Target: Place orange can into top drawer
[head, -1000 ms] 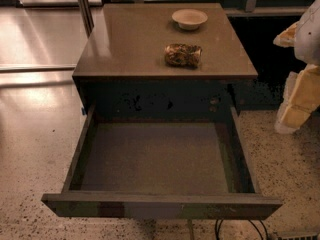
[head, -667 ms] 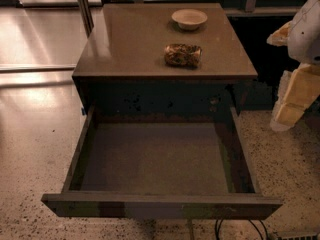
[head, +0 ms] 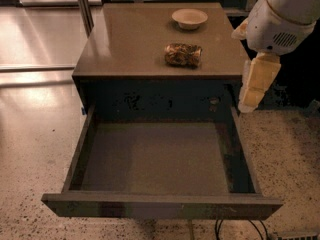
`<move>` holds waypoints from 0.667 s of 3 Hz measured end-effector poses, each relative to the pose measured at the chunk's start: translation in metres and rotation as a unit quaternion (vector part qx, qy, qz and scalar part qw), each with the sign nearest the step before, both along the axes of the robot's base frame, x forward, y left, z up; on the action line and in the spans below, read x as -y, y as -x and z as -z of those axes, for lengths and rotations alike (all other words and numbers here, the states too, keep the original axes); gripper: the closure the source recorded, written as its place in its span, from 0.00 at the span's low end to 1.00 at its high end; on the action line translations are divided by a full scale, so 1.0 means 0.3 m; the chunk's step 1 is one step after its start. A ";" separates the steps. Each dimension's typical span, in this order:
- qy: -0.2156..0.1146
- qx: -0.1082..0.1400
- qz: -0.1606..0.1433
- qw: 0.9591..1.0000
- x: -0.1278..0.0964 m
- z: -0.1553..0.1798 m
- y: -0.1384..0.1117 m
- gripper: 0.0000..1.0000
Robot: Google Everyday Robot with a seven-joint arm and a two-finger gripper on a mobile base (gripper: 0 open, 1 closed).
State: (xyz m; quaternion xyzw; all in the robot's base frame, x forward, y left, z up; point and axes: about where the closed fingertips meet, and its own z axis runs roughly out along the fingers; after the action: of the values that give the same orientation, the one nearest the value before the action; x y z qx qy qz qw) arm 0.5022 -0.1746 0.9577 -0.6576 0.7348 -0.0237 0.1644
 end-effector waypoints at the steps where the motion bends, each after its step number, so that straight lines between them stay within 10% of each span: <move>1: 0.001 -0.002 -0.010 1.000 -0.038 0.039 -0.131 0.00; 2: 0.005 0.001 -0.005 1.000 -0.059 0.083 -0.287 0.00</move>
Offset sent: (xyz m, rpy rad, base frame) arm 0.1455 0.0234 -0.0418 -0.0220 -0.0024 -0.0066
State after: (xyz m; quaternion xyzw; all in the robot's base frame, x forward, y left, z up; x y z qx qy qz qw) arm 0.5884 -0.1569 0.9329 -0.6618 0.7315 -0.0274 0.1622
